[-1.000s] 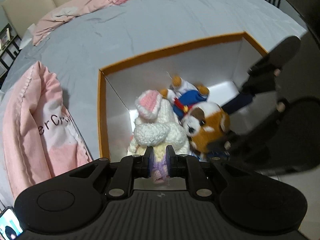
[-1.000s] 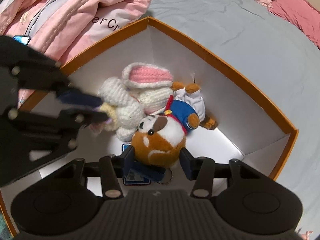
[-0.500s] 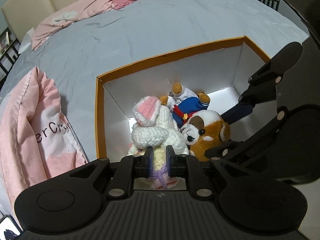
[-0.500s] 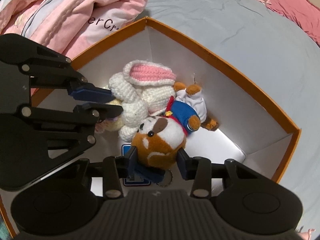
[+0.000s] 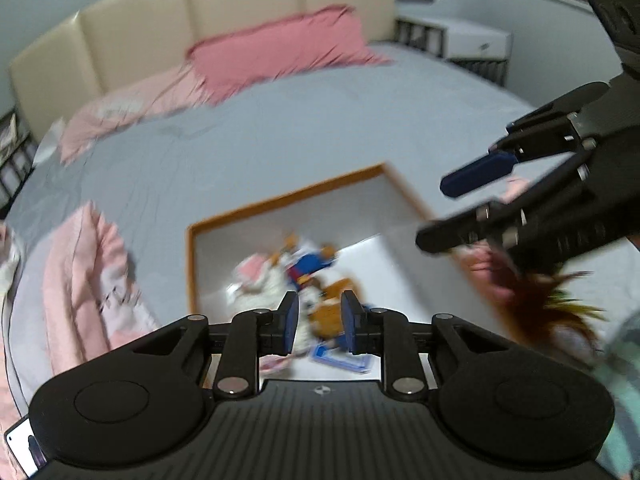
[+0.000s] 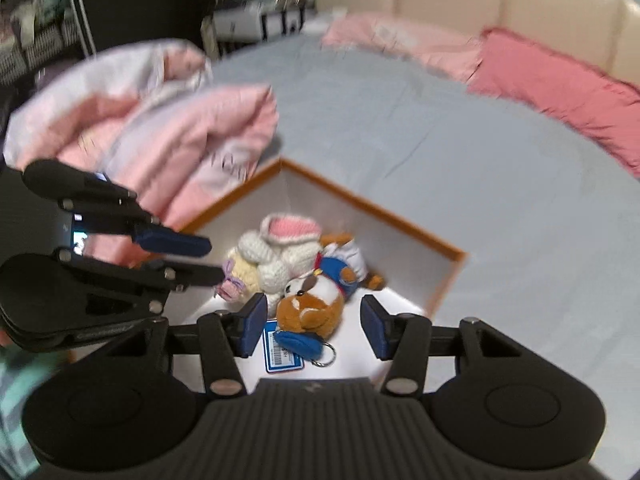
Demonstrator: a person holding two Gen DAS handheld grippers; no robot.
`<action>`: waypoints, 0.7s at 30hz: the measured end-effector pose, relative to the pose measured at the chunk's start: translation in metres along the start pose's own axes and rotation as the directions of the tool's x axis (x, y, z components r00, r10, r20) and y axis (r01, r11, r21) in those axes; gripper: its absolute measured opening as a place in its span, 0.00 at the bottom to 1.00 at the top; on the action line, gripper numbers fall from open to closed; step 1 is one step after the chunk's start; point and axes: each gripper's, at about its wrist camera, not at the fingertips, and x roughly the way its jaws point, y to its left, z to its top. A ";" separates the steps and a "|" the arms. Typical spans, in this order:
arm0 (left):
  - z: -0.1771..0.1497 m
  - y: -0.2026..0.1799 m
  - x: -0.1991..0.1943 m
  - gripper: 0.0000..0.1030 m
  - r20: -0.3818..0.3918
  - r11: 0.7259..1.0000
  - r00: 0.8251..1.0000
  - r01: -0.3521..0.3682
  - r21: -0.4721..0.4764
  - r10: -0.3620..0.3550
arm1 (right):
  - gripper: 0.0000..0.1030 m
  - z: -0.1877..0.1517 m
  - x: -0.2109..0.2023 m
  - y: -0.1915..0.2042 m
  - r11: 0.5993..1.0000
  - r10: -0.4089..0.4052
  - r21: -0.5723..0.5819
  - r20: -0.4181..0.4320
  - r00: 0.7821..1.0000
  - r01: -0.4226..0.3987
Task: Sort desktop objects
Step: 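Move the left tool back to the pink pompom of the feather toy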
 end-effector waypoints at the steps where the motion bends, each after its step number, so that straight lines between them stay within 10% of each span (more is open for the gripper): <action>1: 0.000 -0.010 -0.008 0.26 0.021 1.000 1.000 0.019 0.012 -0.019 | 0.56 -0.008 -0.017 -0.003 1.000 -0.019 0.022 0.039 0.999 0.018; 9: -0.006 -0.079 -0.034 0.26 0.071 0.976 0.977 0.193 0.096 -0.200 | 0.62 -0.085 -0.109 -0.022 0.973 -0.181 0.171 0.153 0.972 0.154; 21: -0.028 -0.151 0.005 0.29 -0.046 0.944 0.965 0.262 0.199 -0.258 | 0.52 -0.182 -0.102 -0.058 0.868 -0.333 0.348 -0.124 0.935 0.355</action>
